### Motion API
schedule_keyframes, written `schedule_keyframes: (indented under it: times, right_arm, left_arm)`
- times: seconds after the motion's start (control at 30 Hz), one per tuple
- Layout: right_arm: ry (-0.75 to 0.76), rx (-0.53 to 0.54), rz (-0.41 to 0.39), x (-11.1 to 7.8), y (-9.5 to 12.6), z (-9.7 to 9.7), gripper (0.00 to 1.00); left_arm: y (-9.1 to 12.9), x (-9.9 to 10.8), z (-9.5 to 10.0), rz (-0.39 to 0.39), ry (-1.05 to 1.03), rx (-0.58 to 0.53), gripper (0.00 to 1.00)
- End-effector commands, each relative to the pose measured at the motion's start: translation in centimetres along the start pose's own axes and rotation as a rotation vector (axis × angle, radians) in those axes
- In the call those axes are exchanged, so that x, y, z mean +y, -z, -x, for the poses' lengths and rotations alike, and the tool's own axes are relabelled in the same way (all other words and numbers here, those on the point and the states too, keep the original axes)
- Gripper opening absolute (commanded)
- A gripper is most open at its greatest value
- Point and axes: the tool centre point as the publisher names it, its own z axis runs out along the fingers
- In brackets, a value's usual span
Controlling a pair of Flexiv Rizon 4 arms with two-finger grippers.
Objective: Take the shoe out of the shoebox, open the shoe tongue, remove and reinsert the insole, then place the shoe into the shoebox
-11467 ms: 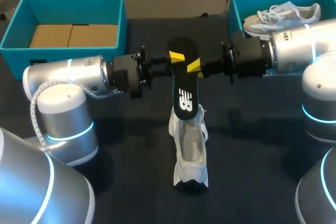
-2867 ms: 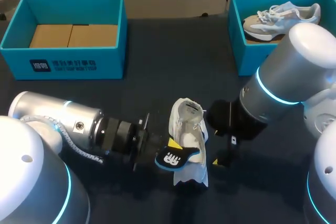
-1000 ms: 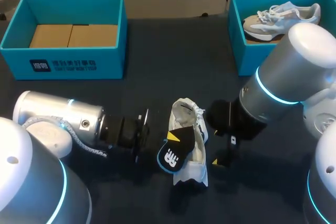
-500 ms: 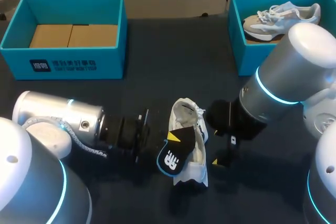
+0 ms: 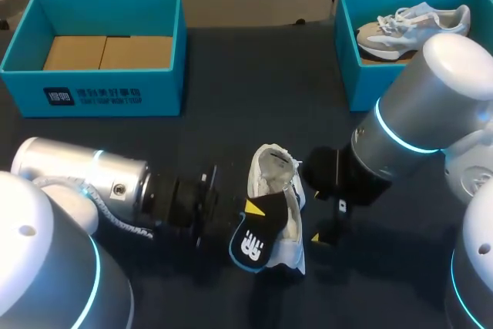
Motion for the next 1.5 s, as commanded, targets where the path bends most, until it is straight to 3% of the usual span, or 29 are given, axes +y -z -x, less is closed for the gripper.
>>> schedule_keyframes:
  times: [0.03, 1.0, 1.5]
  right_arm:
    - [0.000, -0.003, -0.001, 0.0, -0.1, -0.1, 1.00]
    - [0.000, -0.003, -0.001, 0.0, -0.1, -0.1, 1.00]
    - [0.000, -0.003, -0.001, 0.0, -0.1, -0.1, 1.00]
  left_arm:
    - [0.3, -1.3, -0.5, 0.016, -0.005, -0.007, 0.00]
    - [-1.6, -6.0, -1.7, -0.032, -0.051, 0.055, 0.00]
    - [-2.6, -6.6, -2.5, -0.063, -0.067, 0.078, 0.00]
